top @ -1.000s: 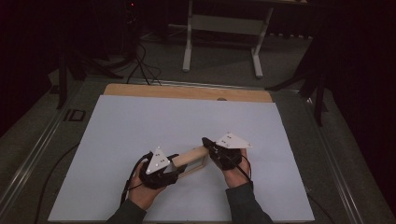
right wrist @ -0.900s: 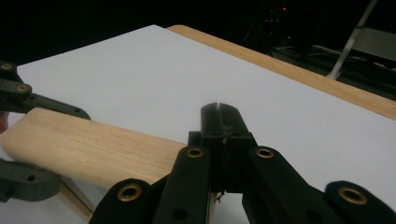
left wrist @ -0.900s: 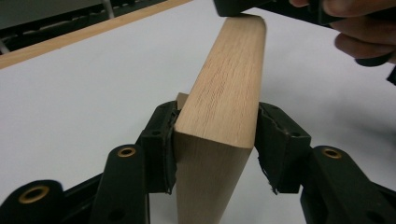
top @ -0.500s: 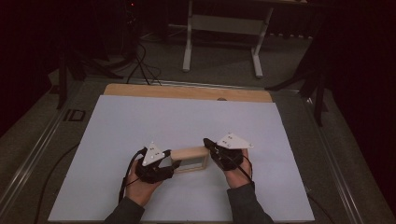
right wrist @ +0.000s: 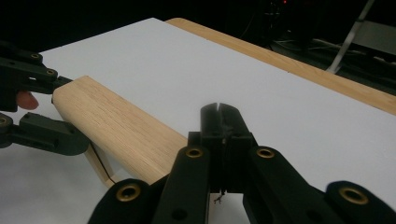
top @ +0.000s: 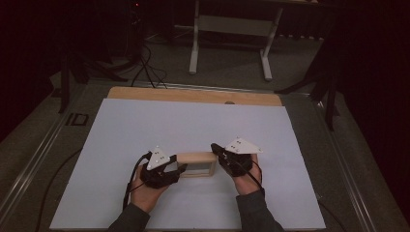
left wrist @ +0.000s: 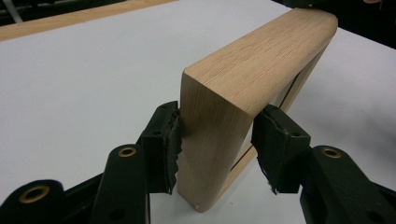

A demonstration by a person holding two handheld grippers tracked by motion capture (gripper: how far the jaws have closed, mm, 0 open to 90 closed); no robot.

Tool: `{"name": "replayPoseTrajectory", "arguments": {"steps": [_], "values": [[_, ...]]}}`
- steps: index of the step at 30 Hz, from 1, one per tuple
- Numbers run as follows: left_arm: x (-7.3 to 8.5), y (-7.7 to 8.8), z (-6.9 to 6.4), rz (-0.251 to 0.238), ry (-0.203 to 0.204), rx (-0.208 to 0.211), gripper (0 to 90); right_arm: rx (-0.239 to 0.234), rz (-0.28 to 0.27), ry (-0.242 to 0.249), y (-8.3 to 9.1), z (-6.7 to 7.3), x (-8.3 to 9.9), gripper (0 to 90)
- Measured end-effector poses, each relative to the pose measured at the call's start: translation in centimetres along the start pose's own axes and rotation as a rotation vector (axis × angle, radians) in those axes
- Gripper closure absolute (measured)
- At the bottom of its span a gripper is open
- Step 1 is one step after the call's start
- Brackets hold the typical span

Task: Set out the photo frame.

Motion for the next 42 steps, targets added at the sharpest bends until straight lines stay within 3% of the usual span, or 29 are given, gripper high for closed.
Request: {"name": "replayPoseTrajectory", "arguments": {"steps": [9, 10, 21, 28, 34, 42], "values": [[0.0, 0.0, 0.0, -0.002, 0.009, 0.002, 51.6, -0.029, -0.027, 0.002, 0.5, 0.2, -0.6, 69.8], [0.0, 0.0, 0.1, -0.002, 0.009, 0.002, 51.6, -0.054, -0.028, 0.008, 0.6, 0.4, -0.7, 65.0], [0.0, 0.0, 0.2, -0.001, 0.014, 0.008, 51.8, -0.124, 0.014, 0.005, 0.9, 0.9, -0.3, 41.3], [-0.1, 0.0, 0.2, -0.005, 0.016, 0.008, 51.8, -0.162, 0.041, -0.051, 0.7, 0.3, 0.8, 37.3], [-0.1, 0.0, 0.3, -0.007, 0.018, 0.013, 51.8, -0.198, 0.061, -0.042, 0.3, 0.5, 1.5, 36.3], [-0.1, 0.0, 0.3, -0.008, 0.019, 0.017, 51.8, -0.211, 0.092, -0.043, 0.0, 0.5, 2.4, 36.2]]}}
Point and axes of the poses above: each handheld gripper's, and its own axes: y roughly backward along the jaws, x roughly out of its underside, z roughly to its left, the point moved 5 cm from there along -y, roughly forward along the jaws, and after that the axes turned 9 degrees about -z, right-handed, at the moved point
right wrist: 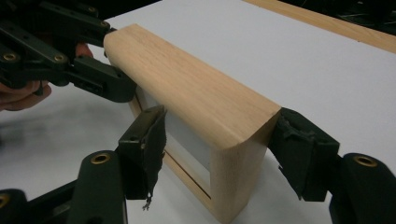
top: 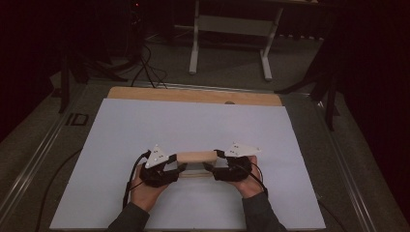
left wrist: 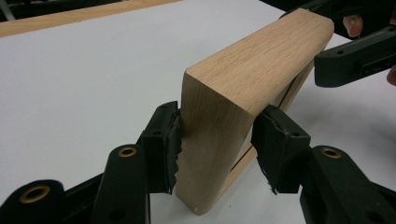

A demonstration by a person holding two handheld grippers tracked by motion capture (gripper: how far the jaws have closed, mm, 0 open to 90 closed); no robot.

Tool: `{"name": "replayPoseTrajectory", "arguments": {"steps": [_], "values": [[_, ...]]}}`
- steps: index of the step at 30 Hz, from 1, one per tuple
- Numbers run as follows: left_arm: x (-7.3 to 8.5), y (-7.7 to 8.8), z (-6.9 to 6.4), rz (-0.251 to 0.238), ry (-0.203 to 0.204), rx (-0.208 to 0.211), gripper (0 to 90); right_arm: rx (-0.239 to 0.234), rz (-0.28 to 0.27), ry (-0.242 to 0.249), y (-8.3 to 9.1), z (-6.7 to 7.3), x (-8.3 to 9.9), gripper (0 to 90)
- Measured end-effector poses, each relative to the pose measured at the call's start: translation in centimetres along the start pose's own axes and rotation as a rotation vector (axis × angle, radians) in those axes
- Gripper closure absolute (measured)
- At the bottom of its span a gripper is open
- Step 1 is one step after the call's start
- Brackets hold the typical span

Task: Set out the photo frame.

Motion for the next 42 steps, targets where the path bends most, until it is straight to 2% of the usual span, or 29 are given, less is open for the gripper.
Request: {"name": "replayPoseTrajectory", "arguments": {"steps": [9, 18, 31, 37, 42], "values": [[-0.03, -0.02, 0.02, 0.001, -0.002, 0.002, 51.9, -0.009, 0.019, 0.012, -0.23, -0.1, 0.48, 36.9], [-0.12, -0.03, 0.03, 0.008, -0.017, 0.012, 51.8, 0.003, 0.026, 0.024, -0.12, -0.41, 0.64, 46.1], [-0.15, -0.05, 0.13, 0.008, -0.025, 0.02, 52.5, 0.013, 0.045, 0.063, 0.13, -0.61, 0.66, 52.3], [-0.18, 0.0, 0.11, 0.008, -0.037, 0.013, 53.6, 0.015, 0.05, 0.075, 0.29, -0.63, 0.63, 53.9], [-0.52, -0.02, 0.42, 0.022, -0.069, 0.009, 54.9, 0.034, 0.044, 0.091, 0.25, -0.46, 0.37, 54.7]]}}
Point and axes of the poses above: each handheld gripper's, and its own axes: y roughly backward along the jaws, x roughly out of its underside, z roughly to its left, the point moved 5 cm from there along -y, roughly forward along the jaws, and after that the axes turned 9 degrees about -z, right-handed, at the moved point
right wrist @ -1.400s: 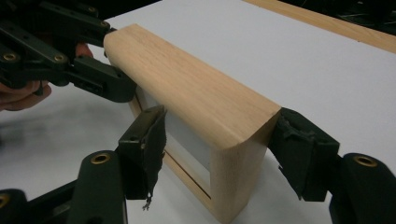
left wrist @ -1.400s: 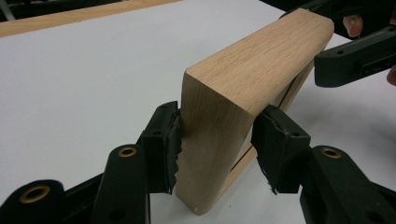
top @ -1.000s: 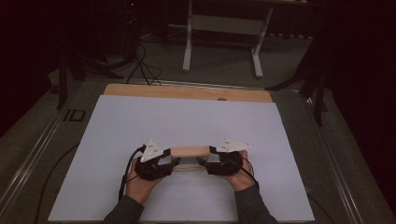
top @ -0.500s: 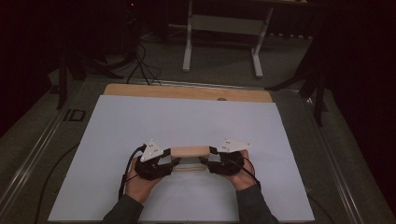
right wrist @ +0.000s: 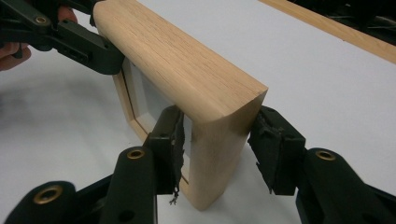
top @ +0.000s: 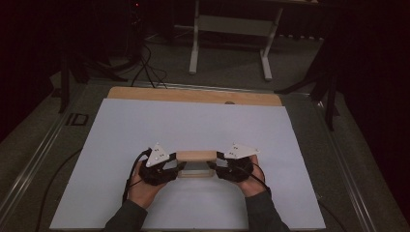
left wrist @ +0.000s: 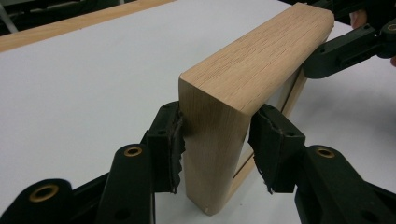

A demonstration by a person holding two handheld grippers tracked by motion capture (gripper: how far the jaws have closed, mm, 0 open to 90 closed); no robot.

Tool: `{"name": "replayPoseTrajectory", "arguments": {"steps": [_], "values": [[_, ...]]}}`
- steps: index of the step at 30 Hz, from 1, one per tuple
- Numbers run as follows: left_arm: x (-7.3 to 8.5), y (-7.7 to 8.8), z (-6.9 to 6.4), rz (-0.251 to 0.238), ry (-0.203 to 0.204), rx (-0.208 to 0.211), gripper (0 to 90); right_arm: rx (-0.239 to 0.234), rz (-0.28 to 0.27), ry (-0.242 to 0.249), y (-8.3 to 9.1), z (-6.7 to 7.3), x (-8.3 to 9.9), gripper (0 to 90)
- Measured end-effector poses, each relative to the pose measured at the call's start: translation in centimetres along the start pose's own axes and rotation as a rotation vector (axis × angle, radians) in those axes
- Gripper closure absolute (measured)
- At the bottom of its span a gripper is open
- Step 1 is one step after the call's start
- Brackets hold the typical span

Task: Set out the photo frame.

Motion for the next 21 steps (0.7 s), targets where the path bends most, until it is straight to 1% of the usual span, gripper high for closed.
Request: {"name": "replayPoseTrajectory", "arguments": {"steps": [3, 7, 8, 11, 13, 14, 16, 21], "values": [[-0.1, -0.1, 0.2, 0.004, -0.005, 0.004, 55.2, 0.005, -0.002, -0.004, -0.1, 0.0, 0.0, 54.7], [-0.2, -0.2, 0.3, 0.008, -0.012, -0.002, 55.1, 0.011, 0.002, -0.002, -0.2, -0.1, 0.0, 54.7], [-0.3, -0.2, 0.3, 0.013, -0.027, -0.004, 55.1, 0.016, 0.003, 0.009, -0.3, -0.1, -0.1, 54.8], [-0.4, -0.1, 0.7, 0.015, -0.03, -0.003, 55.2, 0.022, 0.005, 0.022, -0.5, 0.0, -0.3, 54.9], [-0.5, -0.1, 0.8, 0.012, -0.029, -0.005, 55.1, 0.024, 0.001, 0.018, -0.6, -0.1, -0.4, 54.9], [-0.8, -0.2, 1.0, 0.012, -0.038, -0.011, 55.1, 0.024, -0.005, 0.01, -0.8, -0.2, -0.6, 54.8], [-1.1, -0.3, 1.2, 0.009, -0.041, -0.014, 55.1, 0.029, -0.008, 0.004, -0.9, -0.4, -0.8, 54.7], [-1.6, -0.4, 1.7, 0.006, -0.047, -0.014, 55.0, 0.04, -0.022, -0.003, -1.2, -0.6, -1.2, 54.4]]}}
Point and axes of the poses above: each handheld gripper's, and its own axes: y roughly backward along the jaws, x roughly out of its underside, z roughly to its left, the point moved 5 cm from there along -y, roughly forward along the jaws, and after that the axes turned 9 degrees about -z, right-handed, at the moved point
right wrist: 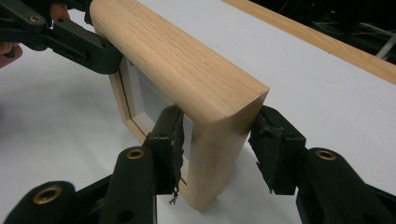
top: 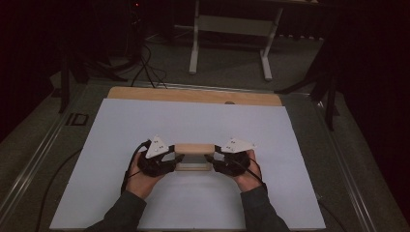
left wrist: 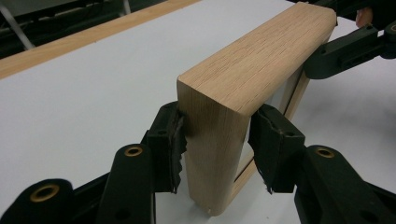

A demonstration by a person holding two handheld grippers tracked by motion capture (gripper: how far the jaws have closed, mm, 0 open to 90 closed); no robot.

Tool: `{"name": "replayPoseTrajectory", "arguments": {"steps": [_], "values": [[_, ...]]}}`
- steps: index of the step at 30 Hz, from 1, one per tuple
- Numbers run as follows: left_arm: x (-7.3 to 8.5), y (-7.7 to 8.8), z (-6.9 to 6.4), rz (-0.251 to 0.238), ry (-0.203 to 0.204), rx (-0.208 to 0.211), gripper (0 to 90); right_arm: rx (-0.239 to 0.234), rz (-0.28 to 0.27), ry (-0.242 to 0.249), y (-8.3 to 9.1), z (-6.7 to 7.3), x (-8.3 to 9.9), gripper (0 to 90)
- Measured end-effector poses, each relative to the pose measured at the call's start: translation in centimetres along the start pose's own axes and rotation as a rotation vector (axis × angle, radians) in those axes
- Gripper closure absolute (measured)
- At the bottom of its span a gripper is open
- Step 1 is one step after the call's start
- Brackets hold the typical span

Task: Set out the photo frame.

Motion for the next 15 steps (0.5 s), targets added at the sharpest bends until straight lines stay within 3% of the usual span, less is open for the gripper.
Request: {"name": "replayPoseTrajectory", "arguments": {"steps": [8, 15], "values": [[-0.5, -0.1, 1.3, -0.003, 0.014, -0.002, 55.0, 0.004, -0.012, -0.014, -1.1, -0.5, -1.0, 54.1], [-0.4, -0.4, 2.5, 0.007, 0.058, -0.006, 55.0, 0.011, -0.016, -0.043, -2.3, -0.8, -1.3, 52.8]]}}
Point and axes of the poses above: each handheld gripper's, and its own axes: y roughly backward along the jaws, x roughly out of its underside, z roughly to its left, the point moved 5 cm from there along -y, roughly forward along the jaws, and after that the axes turned 9 degrees about -z, right-handed, at the moved point
